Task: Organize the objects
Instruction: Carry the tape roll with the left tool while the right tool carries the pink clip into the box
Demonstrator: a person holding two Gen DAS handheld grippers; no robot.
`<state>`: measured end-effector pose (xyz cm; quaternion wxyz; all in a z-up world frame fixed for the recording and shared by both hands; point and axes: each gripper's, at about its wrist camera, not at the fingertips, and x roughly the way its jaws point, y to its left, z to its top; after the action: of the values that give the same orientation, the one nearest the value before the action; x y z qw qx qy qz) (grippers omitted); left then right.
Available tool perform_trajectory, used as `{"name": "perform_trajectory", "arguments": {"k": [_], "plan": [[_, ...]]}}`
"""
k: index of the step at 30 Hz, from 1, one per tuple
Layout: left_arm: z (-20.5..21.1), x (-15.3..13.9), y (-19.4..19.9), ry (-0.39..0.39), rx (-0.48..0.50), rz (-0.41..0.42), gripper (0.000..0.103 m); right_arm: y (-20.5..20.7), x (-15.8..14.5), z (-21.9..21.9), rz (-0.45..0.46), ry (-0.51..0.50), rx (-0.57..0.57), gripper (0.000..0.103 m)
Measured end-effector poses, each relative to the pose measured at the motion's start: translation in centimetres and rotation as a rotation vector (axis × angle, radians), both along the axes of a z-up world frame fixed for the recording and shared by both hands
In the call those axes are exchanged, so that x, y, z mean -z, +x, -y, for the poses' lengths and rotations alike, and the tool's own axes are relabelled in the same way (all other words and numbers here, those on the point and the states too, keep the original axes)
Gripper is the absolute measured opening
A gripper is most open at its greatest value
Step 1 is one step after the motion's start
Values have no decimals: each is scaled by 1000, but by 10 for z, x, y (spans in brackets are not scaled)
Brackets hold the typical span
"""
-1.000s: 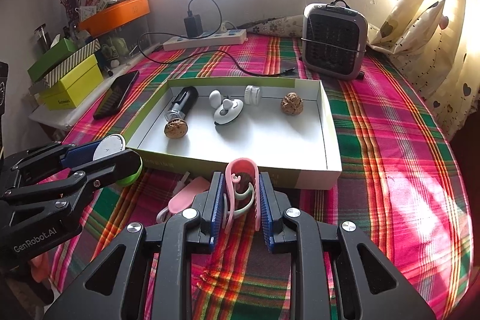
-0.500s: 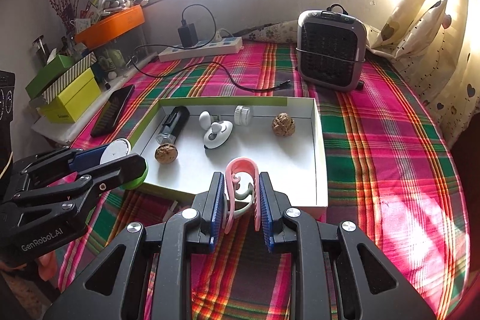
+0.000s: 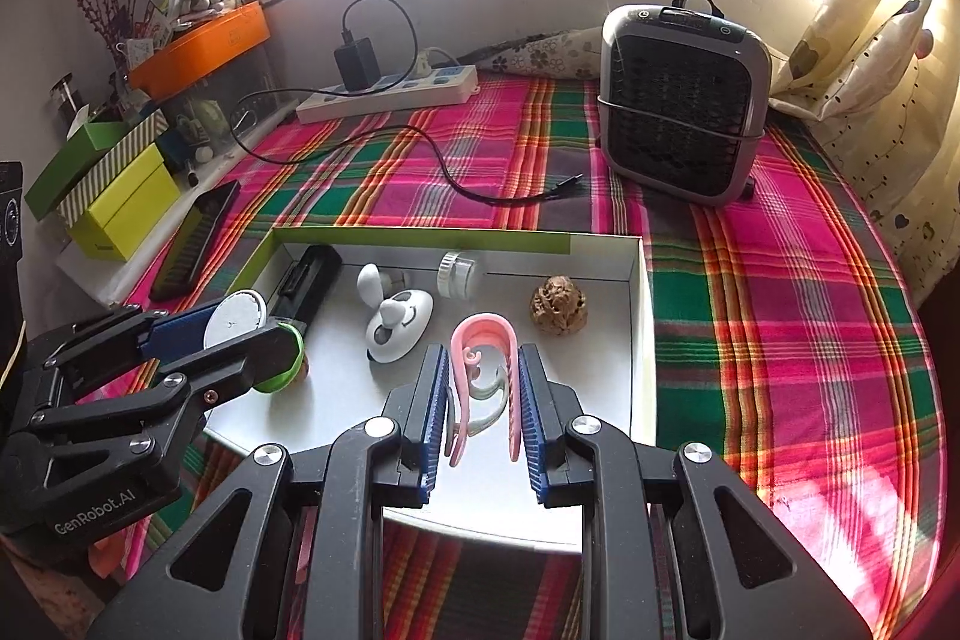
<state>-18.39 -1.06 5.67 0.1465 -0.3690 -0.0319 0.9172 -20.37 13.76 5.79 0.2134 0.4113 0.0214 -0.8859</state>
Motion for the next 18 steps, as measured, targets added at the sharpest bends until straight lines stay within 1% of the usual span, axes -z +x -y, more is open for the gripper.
{"name": "perform_trajectory", "arguments": {"k": [6,11,18], "plan": [[4,9,-17,0,-19,20,31,-16,6,1,19,1,-5,24],[5,17,-26,-4,-25,33,31,-27,12,3,44,-2,-8,24],[4,27,-35,-14,-24,59,31,-35,17,9,59,21,-17,24]]}}
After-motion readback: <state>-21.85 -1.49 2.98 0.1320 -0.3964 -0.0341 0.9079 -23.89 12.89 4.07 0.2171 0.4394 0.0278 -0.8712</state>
